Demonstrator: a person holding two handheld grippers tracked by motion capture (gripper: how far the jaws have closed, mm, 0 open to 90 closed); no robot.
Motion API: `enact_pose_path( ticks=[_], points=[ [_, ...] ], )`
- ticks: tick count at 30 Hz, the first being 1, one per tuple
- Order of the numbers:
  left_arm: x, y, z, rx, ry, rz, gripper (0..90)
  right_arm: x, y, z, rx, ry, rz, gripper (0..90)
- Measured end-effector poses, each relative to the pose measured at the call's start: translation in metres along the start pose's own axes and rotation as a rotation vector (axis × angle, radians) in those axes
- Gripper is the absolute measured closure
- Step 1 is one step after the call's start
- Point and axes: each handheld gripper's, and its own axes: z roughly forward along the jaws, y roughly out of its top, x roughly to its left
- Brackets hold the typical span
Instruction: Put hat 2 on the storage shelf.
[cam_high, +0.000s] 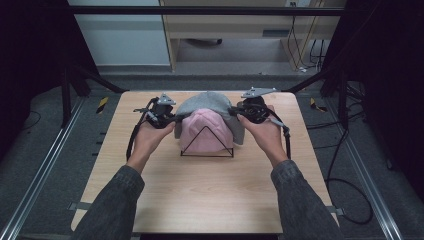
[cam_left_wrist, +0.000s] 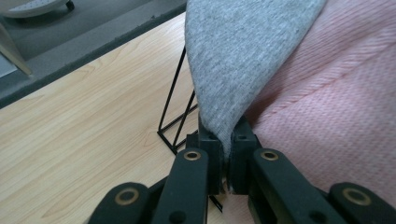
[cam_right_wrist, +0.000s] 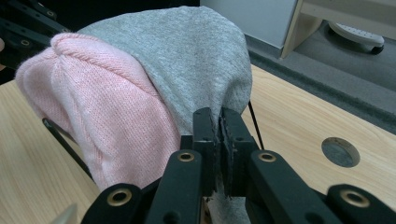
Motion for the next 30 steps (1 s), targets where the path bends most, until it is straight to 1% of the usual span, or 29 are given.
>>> enact_pose_path(
  ticks=[6,7,10,12,15,20,21,24,26,28,29,30],
  points=[
    [0.004,-0.005,0.008,0.043,0.011,-0.025,86.7,-0.001,0.004,0.007,0.023,-0.012,-0.002,86.0],
    [0.004,-0.006,0.01,0.048,0.01,-0.028,86.7,-0.001,0.003,0.01,0.029,-0.014,-0.007,86.0],
    [0.004,-0.01,0.012,0.053,0.01,-0.029,86.7,-0.001,0.0,0.014,0.043,-0.015,-0.003,86.0],
    [0.005,-0.013,0.014,0.065,0.005,-0.033,86.7,-0.001,-0.003,0.017,0.049,-0.012,-0.001,86.0],
    [0.005,-0.017,0.016,0.068,0.0,-0.039,86.6,-0.001,-0.008,0.02,0.058,-0.011,0.0,85.9],
    [0.004,-0.017,0.016,0.07,-0.003,-0.036,86.0,0.0,-0.011,0.02,0.057,-0.008,0.005,85.8],
    [0.004,-0.017,0.016,0.063,-0.007,-0.04,85.9,0.0,-0.011,0.02,0.056,-0.01,0.002,85.8],
    [0.002,-0.016,0.015,0.056,-0.004,-0.03,84.4,-0.001,-0.011,0.017,0.052,-0.015,0.006,85.5],
    [0.002,-0.017,0.014,0.038,0.01,-0.038,81.3,-0.001,-0.011,0.015,0.051,-0.024,0.007,82.7],
    [0.002,-0.017,0.012,0.026,0.031,-0.051,74.1,-0.003,-0.013,0.012,0.044,-0.035,0.014,75.1],
    [0.002,-0.017,0.01,0.008,0.047,-0.057,69.8,-0.003,-0.013,0.01,0.038,-0.041,0.02,70.6],
    [0.003,-0.018,0.007,-0.008,0.055,-0.062,66.6,-0.004,-0.014,0.008,0.033,-0.048,0.026,67.4]
  ],
)
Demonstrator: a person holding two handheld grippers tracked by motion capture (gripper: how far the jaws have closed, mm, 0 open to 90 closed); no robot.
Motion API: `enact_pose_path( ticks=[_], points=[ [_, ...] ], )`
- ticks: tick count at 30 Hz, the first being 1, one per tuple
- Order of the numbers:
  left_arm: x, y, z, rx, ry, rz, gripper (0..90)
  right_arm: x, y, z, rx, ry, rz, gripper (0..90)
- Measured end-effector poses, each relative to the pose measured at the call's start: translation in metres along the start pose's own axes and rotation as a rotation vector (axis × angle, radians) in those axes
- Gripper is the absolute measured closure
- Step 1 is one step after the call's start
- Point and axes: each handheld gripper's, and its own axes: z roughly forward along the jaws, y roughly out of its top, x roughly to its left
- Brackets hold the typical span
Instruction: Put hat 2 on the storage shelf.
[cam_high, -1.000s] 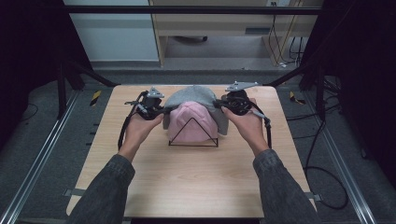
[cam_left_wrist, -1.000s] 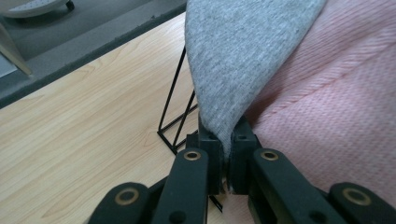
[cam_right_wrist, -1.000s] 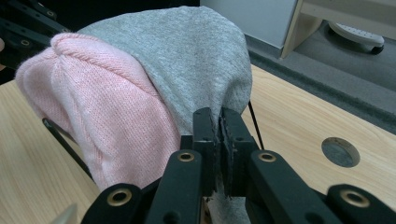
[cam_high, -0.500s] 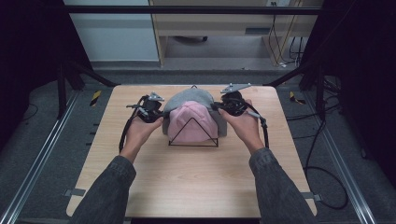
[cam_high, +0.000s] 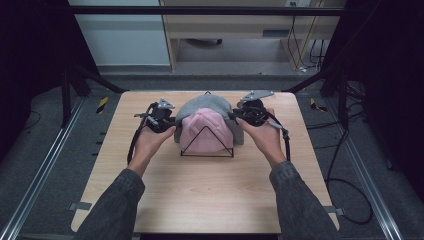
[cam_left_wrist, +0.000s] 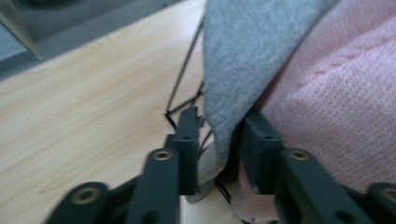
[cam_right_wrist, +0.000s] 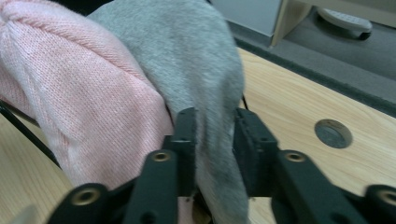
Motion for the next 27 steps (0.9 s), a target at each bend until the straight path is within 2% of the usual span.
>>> enact_pose_path(
  ticks=[2,7,11,14,16,22,27],
  points=[
    [0.001,-0.001,-0.006,-0.014,0.013,-0.01,61.3,-0.001,-0.002,-0.007,-0.01,-0.013,0.008,60.5],
    [0.002,-0.007,-0.024,-0.027,0.046,-0.001,46.4,-0.002,-0.013,-0.028,-0.025,-0.037,0.012,47.3],
    [0.002,-0.016,-0.038,-0.025,0.043,0.001,31.5,-0.001,-0.025,-0.045,-0.037,-0.061,0.018,36.1],
    [0.001,-0.027,-0.045,0.008,0.037,0.014,21.2,0.003,-0.037,-0.053,-0.029,-0.075,0.012,30.8],
    [-0.001,-0.036,-0.048,0.02,0.017,0.01,15.8,0.005,-0.045,-0.057,-0.011,-0.095,0.0,26.4],
    [-0.01,-0.06,-0.057,0.045,-0.025,0.045,8.7,0.009,-0.068,-0.062,0.021,-0.128,-0.006,19.0],
    [-0.016,-0.079,-0.061,0.083,-0.041,0.07,6.8,0.01,-0.087,-0.063,0.065,-0.133,0.016,16.5]
  ],
)
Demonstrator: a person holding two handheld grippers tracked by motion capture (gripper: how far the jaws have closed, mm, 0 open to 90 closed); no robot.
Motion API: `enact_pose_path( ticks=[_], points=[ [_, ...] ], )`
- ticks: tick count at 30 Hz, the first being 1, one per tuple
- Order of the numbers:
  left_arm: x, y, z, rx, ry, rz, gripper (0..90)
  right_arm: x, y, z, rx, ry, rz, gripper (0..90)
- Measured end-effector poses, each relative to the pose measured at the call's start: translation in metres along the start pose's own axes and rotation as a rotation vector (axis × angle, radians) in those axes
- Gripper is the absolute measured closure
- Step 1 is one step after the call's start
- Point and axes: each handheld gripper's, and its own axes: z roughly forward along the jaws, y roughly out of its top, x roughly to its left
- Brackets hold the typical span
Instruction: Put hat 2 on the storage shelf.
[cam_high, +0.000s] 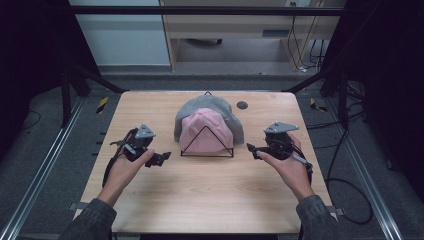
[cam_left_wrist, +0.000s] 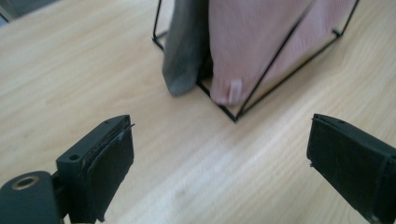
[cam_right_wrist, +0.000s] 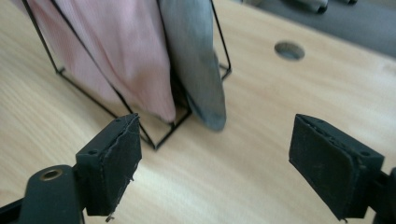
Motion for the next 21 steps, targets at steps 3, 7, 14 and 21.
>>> enact_pose_path(
  ticks=[3,7,14,21],
  points=[
    [-0.002,-0.012,0.003,0.039,-0.002,-0.008,6.7,-0.003,-0.014,0.003,0.038,0.005,0.014,15.5],
    [-0.001,-0.027,0.009,0.086,-0.002,-0.017,7.2,-0.004,-0.031,0.009,0.091,0.004,0.025,14.0],
    [0.008,-0.05,0.02,0.151,-0.007,-0.066,7.1,-0.003,-0.059,0.021,0.145,0.007,0.063,11.7],
    [0.009,-0.063,0.028,0.213,-0.034,-0.085,7.0,-0.009,-0.077,0.031,0.216,0.023,0.109,9.9]
  ],
)
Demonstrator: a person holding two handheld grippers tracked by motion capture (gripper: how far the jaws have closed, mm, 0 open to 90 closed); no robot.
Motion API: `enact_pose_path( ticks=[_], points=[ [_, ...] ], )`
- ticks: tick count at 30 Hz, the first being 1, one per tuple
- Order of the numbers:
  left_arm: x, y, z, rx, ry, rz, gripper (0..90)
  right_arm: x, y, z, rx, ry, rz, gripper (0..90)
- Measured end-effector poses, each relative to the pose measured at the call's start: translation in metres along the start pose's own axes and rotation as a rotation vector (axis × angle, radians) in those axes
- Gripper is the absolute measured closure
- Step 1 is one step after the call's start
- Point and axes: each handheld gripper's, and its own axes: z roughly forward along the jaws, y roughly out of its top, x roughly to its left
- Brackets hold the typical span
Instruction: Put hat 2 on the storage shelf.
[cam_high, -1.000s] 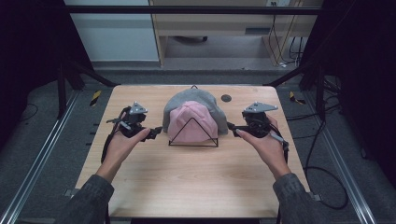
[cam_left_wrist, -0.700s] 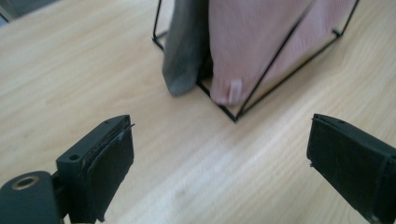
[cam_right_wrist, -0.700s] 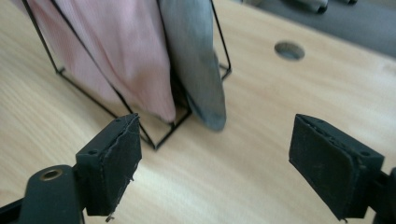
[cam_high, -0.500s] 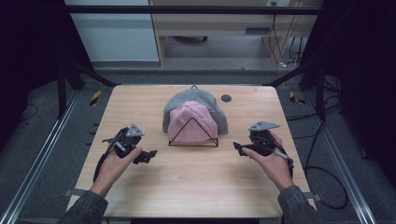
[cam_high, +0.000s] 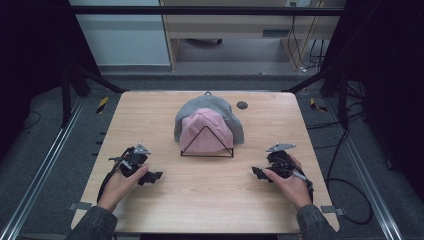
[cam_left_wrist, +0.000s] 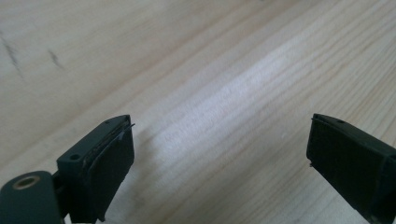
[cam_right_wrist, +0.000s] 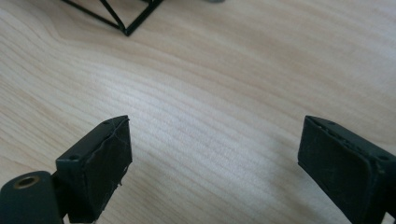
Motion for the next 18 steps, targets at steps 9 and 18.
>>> enact_pose_path(
  ticks=[9,18],
  points=[
    [-0.007,-0.003,0.008,0.016,0.011,0.027,2.3,0.005,-0.01,0.007,0.005,-0.028,-0.025,7.4],
    [-0.006,-0.007,0.011,-0.032,0.022,0.036,0.0,0.01,-0.02,0.01,-0.082,-0.054,-0.026,3.7]
  ],
)
